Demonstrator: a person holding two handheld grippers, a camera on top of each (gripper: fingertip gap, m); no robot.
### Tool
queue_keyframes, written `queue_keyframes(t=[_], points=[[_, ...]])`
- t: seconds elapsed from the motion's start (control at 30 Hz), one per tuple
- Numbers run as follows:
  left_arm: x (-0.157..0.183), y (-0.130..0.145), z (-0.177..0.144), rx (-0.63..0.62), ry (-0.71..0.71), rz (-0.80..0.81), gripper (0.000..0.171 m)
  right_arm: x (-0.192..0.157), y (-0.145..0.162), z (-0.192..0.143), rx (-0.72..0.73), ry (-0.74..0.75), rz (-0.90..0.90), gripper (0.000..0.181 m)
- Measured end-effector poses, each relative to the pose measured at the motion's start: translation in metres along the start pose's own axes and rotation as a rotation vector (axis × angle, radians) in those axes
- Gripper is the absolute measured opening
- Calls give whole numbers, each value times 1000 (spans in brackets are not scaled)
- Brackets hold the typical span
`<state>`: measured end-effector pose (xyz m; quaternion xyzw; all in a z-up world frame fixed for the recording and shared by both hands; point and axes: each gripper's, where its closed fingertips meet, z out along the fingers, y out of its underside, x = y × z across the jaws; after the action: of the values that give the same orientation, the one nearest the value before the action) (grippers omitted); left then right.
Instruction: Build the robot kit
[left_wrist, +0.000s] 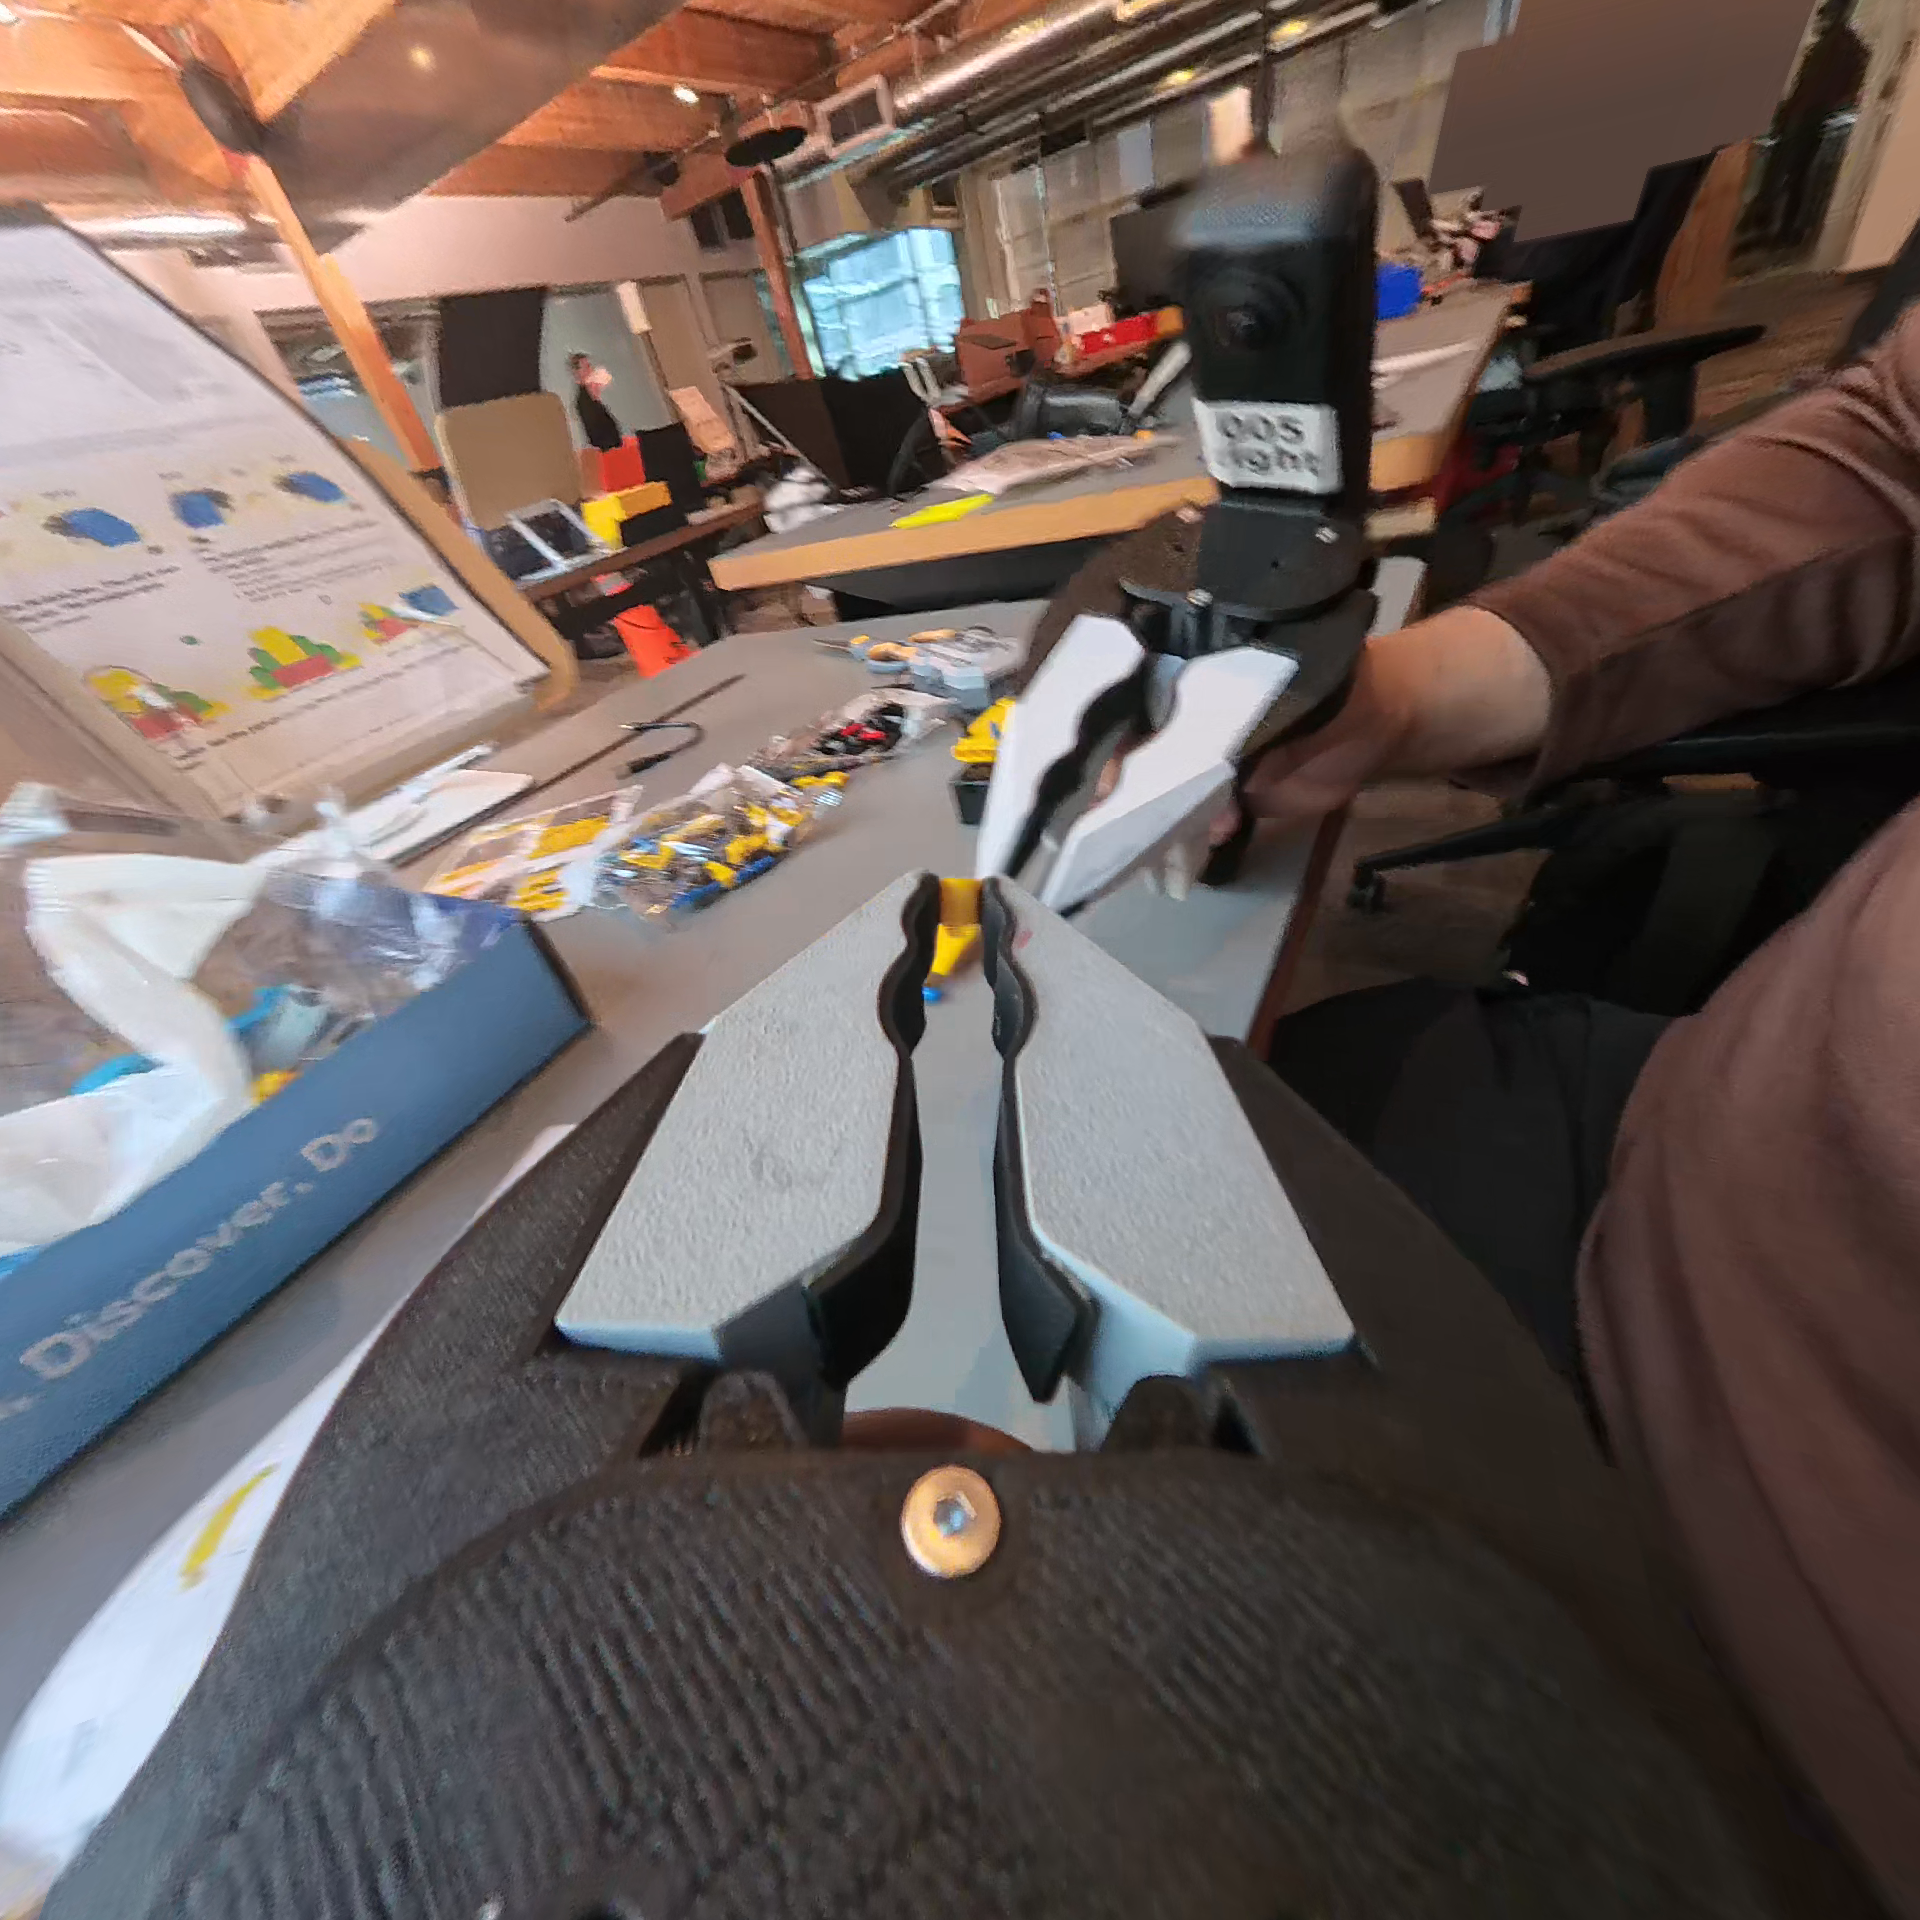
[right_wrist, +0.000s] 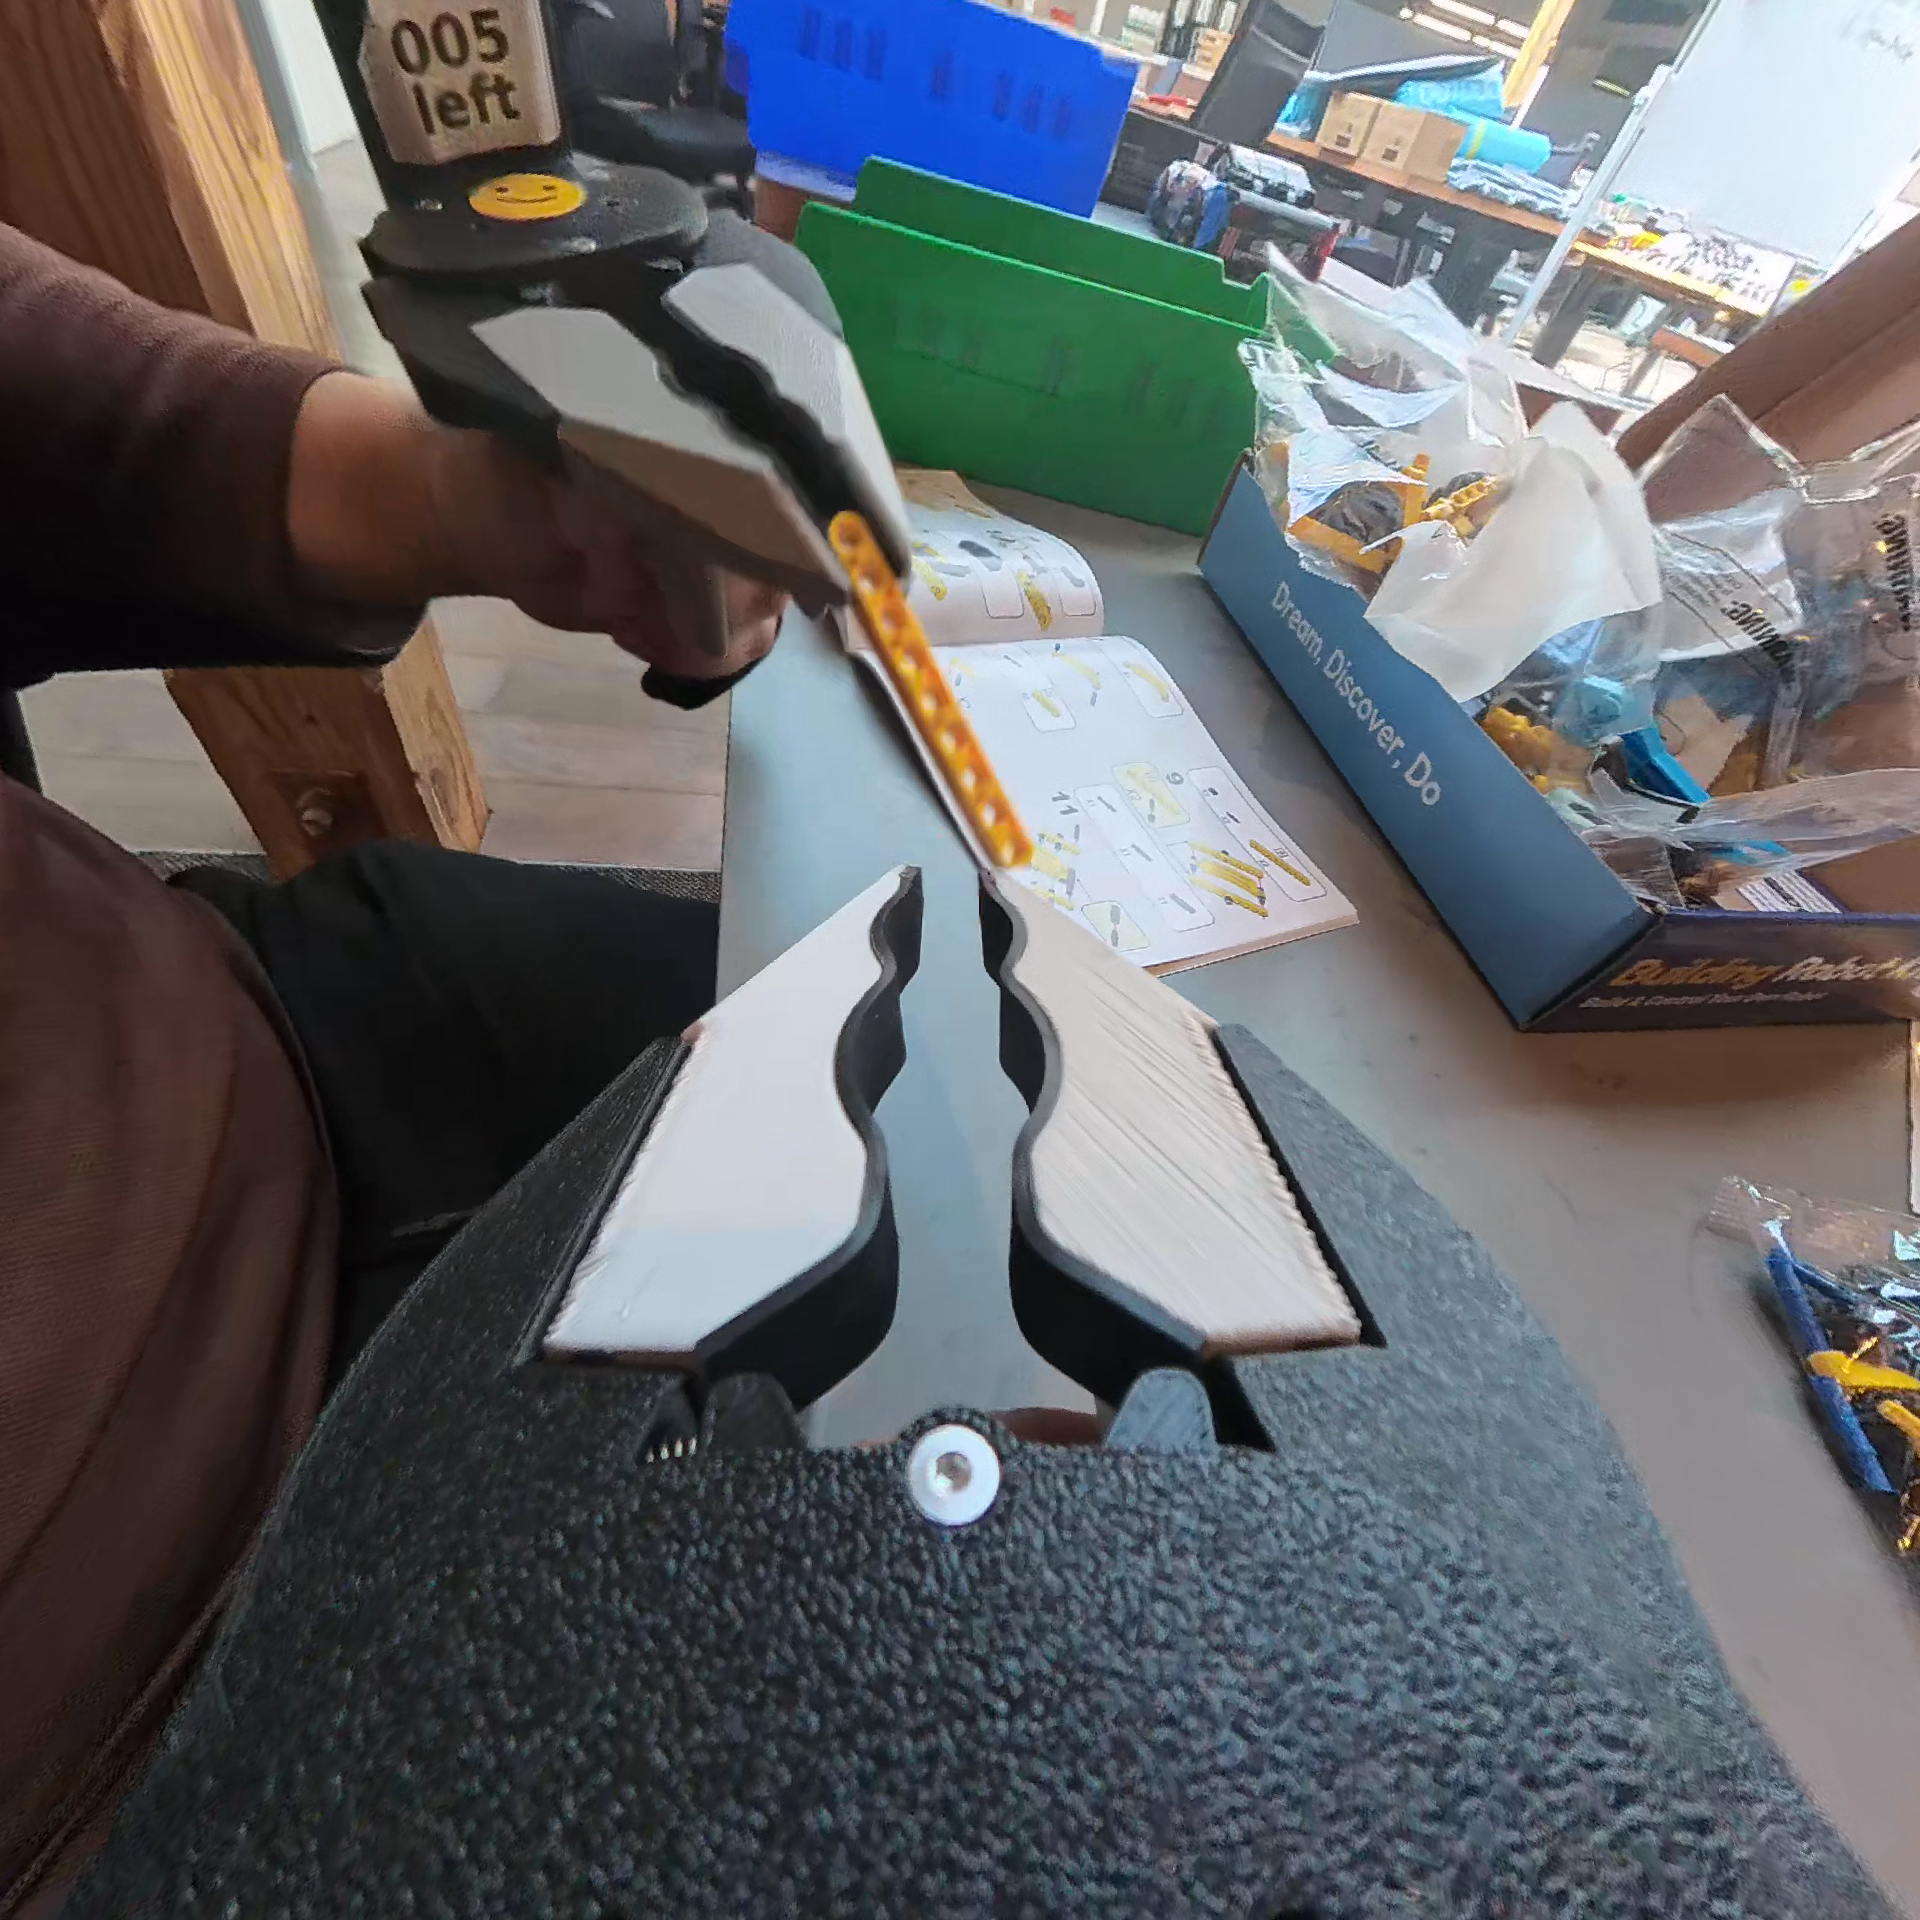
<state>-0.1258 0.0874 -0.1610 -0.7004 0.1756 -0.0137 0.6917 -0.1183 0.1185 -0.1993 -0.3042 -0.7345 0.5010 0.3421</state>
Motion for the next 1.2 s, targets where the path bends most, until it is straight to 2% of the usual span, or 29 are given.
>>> queue_keyframes(t=[0.07,0.17,0.23,0.33,0.4,0.5,0.6,0.83,0.93,1.07,1.13,1.2], points=[[-31,-11,-11,0,-96,-5,5,5,-2,-2,16,10,28,10],[-110,-30,-41,-33,-356,2,4,10,-4,-4,34,26,57,9],[-166,-43,-64,-92,-514,-22,4,10,-4,-4,34,26,61,9],[-244,-53,-90,-238,-680,-3,4,9,-3,-3,23,26,46,9],[-285,-52,-98,-323,-715,-29,4,7,-2,-2,13,28,30,8],[-320,-25,-97,-492,-667,-192,4,4,-1,-1,2,33,2,7],[-338,-3,-96,-611,-658,-264,4,2,0,0,-7,34,-23,7],[-330,50,-83,-831,-562,-346,4,-2,0,0,-6,21,-41,6],[-329,68,-85,-881,-552,-372,4,-3,0,-1,-3,11,-34,6],[-331,64,-80,-829,-533,-430,5,-5,-1,-2,2,-1,-28,6],[-336,51,-77,-799,-556,-421,25,-5,0,-2,-2,-4,-25,6],[-339,32,-73,-767,-572,-369,25,-5,1,-1,-6,-3,-27,6]])
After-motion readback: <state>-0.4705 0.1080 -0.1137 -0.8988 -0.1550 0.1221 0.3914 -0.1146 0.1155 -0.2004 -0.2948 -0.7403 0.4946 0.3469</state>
